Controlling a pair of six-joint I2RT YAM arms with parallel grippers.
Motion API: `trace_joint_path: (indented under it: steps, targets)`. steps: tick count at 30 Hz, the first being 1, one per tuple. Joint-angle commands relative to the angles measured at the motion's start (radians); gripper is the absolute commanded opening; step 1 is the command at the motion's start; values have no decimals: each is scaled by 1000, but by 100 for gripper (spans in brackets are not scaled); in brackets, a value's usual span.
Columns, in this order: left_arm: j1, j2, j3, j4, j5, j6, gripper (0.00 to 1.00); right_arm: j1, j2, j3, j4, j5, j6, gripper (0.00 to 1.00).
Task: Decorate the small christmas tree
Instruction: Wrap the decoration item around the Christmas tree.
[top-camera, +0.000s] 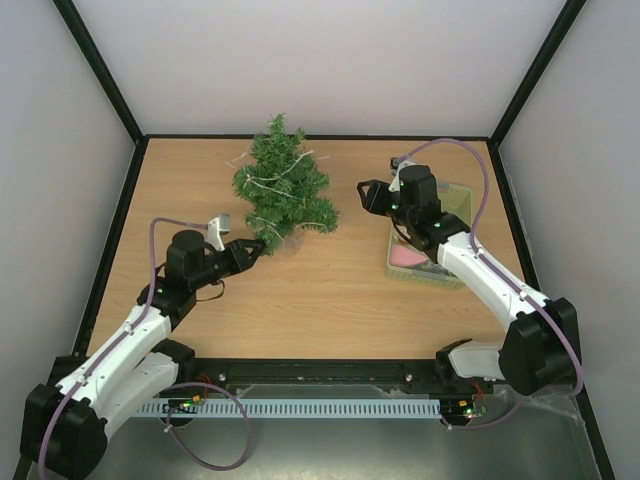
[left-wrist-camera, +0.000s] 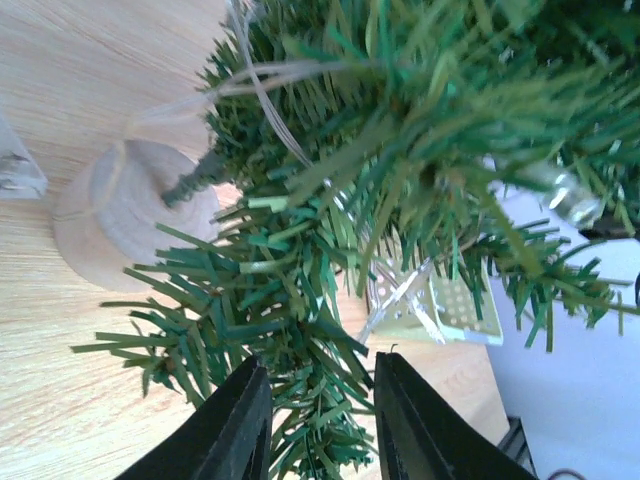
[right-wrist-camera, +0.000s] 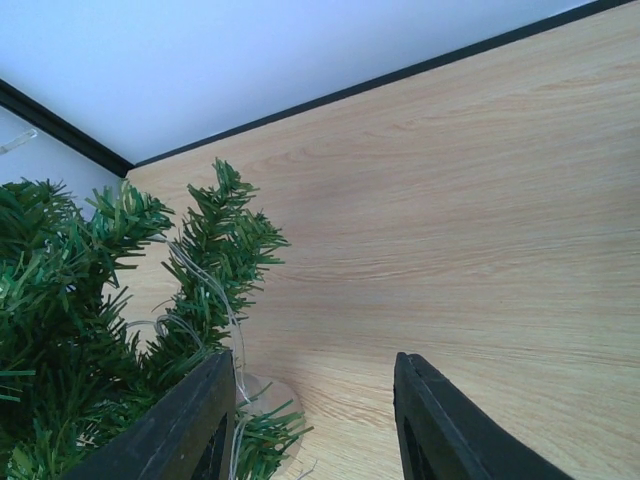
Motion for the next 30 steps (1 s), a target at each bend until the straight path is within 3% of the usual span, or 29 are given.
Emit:
trace_joint_path:
  steps: [1, 9, 17, 19, 21, 24, 27, 30]
  targets:
    - [-6, 32, -30, 95, 114, -8, 27, 5, -36, 22, -26, 45, -50, 42]
    - [-90, 38, -75, 187, 94, -52, 10, 5, -43, 44, -42, 81, -83, 42]
    - [-137, 60, -94, 262, 83, -103, 6, 5, -41, 54, -57, 120, -108, 42]
    - [-137, 65, -90, 257, 75, -109, 9, 5, -44, 49, -55, 119, -103, 43]
    - [-137, 69, -74, 213, 46, -106, 21, 5, -45, 45, -55, 114, -96, 43]
    - [-137, 50, -41, 85, -36, -84, 26, 5, -48, 35, -53, 113, -92, 42]
    - [-136, 2, -9, -38, -151, -112, 26, 5, -50, 24, -43, 122, -104, 42]
    - [-132, -54, 34, -159, -270, -174, 33, 4, -46, 29, -47, 140, -112, 43]
